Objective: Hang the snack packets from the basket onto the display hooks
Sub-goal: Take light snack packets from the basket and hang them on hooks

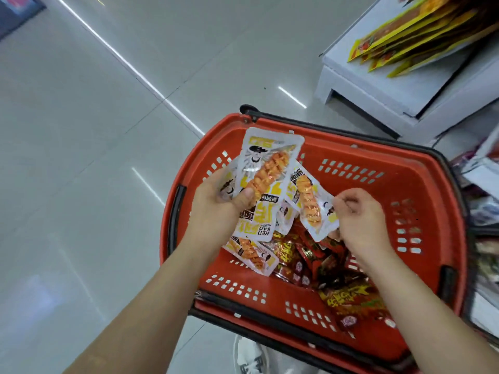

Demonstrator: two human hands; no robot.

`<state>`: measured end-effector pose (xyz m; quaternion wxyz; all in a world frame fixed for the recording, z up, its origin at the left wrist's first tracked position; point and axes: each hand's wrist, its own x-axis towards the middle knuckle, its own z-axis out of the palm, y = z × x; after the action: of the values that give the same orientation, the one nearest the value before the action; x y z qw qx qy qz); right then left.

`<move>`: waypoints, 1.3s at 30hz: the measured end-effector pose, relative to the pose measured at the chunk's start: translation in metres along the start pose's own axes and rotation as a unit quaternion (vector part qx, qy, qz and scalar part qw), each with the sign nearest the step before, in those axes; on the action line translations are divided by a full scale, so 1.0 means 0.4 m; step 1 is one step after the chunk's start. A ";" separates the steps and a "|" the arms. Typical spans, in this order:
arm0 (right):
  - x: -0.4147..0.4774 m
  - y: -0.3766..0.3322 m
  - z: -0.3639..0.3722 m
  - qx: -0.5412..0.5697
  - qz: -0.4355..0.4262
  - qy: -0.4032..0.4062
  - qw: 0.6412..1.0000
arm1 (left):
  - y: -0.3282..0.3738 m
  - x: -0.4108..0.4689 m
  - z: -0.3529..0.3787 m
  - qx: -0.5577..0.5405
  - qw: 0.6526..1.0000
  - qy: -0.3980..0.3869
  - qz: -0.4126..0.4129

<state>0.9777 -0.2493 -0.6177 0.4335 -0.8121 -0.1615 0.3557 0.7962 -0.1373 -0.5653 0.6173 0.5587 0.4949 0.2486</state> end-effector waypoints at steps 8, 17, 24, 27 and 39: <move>-0.279 -0.361 -0.236 0.256 0.061 -0.136 0.955 | 0.326 -0.183 0.090 -0.156 0.976 0.130 -0.083; -0.578 -0.752 -0.502 0.088 -0.045 -0.174 0.980 | 0.801 -0.446 0.117 -0.135 0.990 -0.012 -0.039; -0.789 -0.866 -0.704 -0.019 -0.154 -0.016 0.988 | 1.044 -0.585 0.051 0.029 0.997 -0.023 0.063; -0.887 -0.893 -0.789 0.058 -0.169 0.089 0.980 | 1.130 -0.618 0.028 0.133 0.985 -0.027 0.103; -1.293 -0.858 -1.027 0.101 -0.210 0.305 0.923 | 1.375 -0.934 0.218 0.462 0.483 -0.248 0.701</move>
<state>0.9292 -0.5900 0.0422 0.6065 -0.7805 -0.1515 0.0061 0.8645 -0.3586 0.0642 -0.0111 0.9637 -0.1908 0.1862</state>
